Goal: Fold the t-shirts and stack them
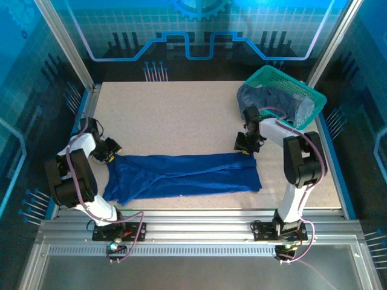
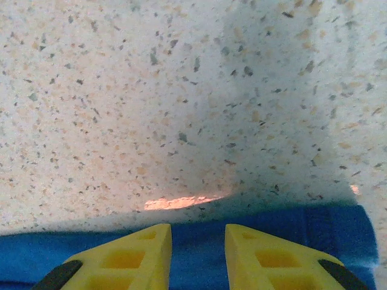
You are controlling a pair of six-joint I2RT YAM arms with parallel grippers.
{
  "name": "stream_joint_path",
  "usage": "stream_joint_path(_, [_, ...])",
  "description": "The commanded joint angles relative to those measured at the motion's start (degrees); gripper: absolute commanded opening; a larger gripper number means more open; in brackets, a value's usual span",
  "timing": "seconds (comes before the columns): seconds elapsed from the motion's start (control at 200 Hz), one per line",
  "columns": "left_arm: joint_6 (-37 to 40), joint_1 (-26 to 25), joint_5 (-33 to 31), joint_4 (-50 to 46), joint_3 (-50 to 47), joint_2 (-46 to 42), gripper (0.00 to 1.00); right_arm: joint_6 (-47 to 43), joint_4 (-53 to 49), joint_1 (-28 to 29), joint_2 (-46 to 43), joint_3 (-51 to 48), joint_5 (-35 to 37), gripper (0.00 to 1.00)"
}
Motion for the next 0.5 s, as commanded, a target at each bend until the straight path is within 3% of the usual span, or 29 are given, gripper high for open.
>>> stream_joint_path(0.0, [1.83,0.25,-2.24,-2.27,0.1,-0.23,0.38,-0.48,-2.85,-0.75,2.06,1.91,0.91,0.3])
stream_joint_path(0.2, [1.89,0.28,-4.78,-2.6,0.56,-1.02,0.37,-0.07,-4.23,-0.77,3.29,3.41,2.97,0.31])
stream_joint_path(0.295, [1.86,0.26,-2.21,-1.24,0.11,-0.26,0.36,0.03,-4.32,-0.86,3.77,3.87,3.02,0.31])
stream_joint_path(0.495, [-0.43,0.32,0.58,2.45,-1.45,1.49,0.17,1.9,-5.09,-0.87,4.71,4.21,3.98,0.29])
